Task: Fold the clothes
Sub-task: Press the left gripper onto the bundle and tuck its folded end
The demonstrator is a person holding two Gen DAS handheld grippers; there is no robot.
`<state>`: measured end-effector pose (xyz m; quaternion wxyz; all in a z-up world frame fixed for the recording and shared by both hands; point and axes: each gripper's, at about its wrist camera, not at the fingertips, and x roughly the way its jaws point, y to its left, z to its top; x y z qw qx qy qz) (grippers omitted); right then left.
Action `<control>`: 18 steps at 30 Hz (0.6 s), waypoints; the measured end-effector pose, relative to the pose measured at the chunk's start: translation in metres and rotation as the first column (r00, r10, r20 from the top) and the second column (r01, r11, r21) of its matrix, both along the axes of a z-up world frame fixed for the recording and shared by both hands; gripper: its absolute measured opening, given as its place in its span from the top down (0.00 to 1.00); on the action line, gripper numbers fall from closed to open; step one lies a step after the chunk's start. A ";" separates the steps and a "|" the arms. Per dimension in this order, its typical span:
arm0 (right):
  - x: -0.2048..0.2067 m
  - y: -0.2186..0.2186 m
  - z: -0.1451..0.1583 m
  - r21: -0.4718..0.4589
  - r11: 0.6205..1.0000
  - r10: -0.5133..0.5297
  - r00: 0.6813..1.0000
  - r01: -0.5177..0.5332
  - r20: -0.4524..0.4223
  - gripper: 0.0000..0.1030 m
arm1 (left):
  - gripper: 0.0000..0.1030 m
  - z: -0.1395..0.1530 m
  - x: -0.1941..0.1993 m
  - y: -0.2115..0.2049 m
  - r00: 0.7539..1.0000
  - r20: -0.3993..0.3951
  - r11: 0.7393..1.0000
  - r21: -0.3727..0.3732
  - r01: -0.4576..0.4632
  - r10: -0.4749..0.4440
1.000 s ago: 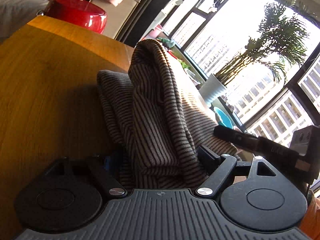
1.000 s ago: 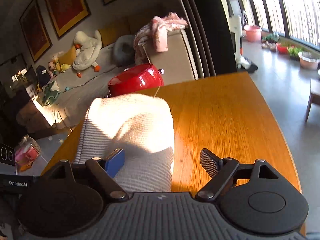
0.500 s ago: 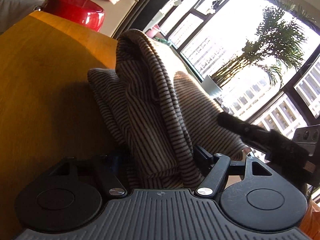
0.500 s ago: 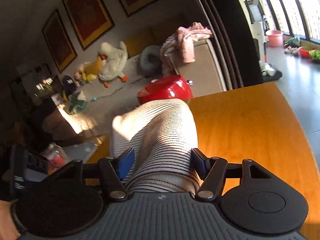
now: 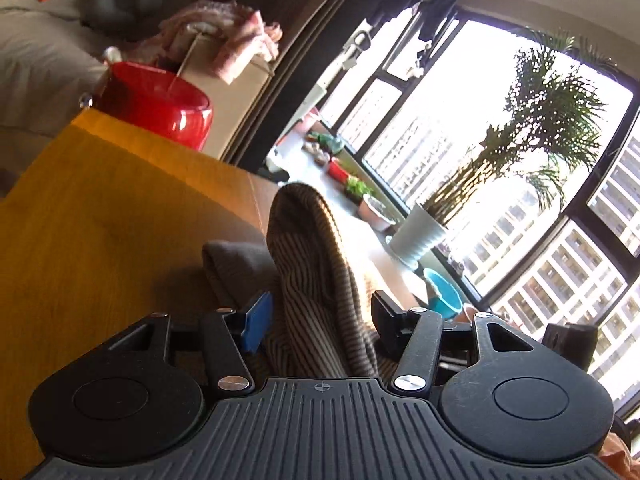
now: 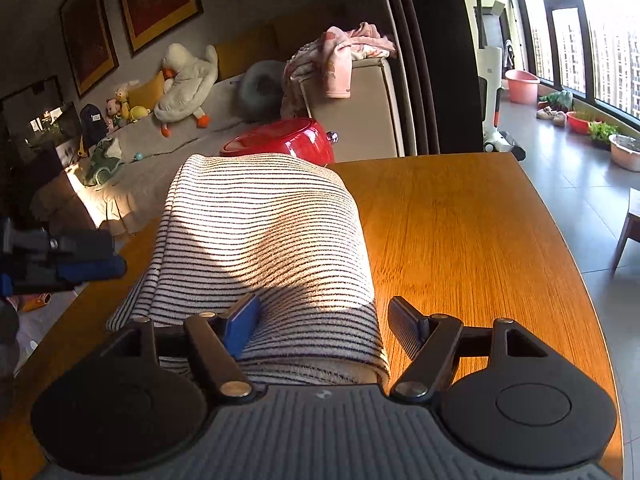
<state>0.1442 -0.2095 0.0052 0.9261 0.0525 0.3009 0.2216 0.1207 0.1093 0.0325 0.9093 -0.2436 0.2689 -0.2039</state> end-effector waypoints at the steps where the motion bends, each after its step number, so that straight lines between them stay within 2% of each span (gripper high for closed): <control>1: -0.001 0.001 0.001 -0.012 1.000 0.000 1.000 0.000 0.009 0.32 | 0.43 0.004 0.002 -0.001 1.000 0.010 1.000 0.001 0.004 -0.004; 4: -0.006 0.008 0.006 -0.073 0.997 0.010 0.999 -0.007 0.049 0.32 | 0.47 0.009 0.013 -0.009 0.999 0.012 0.999 0.011 0.032 -0.032; 8: -0.015 0.015 0.018 -0.139 0.990 0.024 0.995 -0.010 0.098 0.32 | 0.53 -0.015 0.033 -0.017 0.997 -0.074 0.998 0.057 0.041 -0.037; 10: -0.026 0.015 0.027 -0.145 0.989 0.040 0.990 -0.020 0.135 0.33 | 0.50 -0.029 0.039 -0.013 0.994 -0.110 0.998 0.056 0.029 -0.023; 12: -0.043 0.019 0.038 -0.139 0.986 0.114 0.978 -0.090 0.177 0.40 | 0.49 -0.038 0.042 -0.007 0.992 -0.128 0.999 0.033 0.019 -0.015; 15: -0.059 0.039 0.036 -0.181 0.963 0.230 0.958 -0.199 0.170 0.40 | 0.47 -0.040 0.042 -0.004 0.992 -0.127 0.999 0.032 0.015 -0.011; 18: -0.061 0.062 0.010 -0.230 0.944 0.271 0.954 -0.238 0.128 0.39 | 0.48 -0.034 0.038 -0.007 0.994 -0.108 0.997 0.072 0.015 -0.007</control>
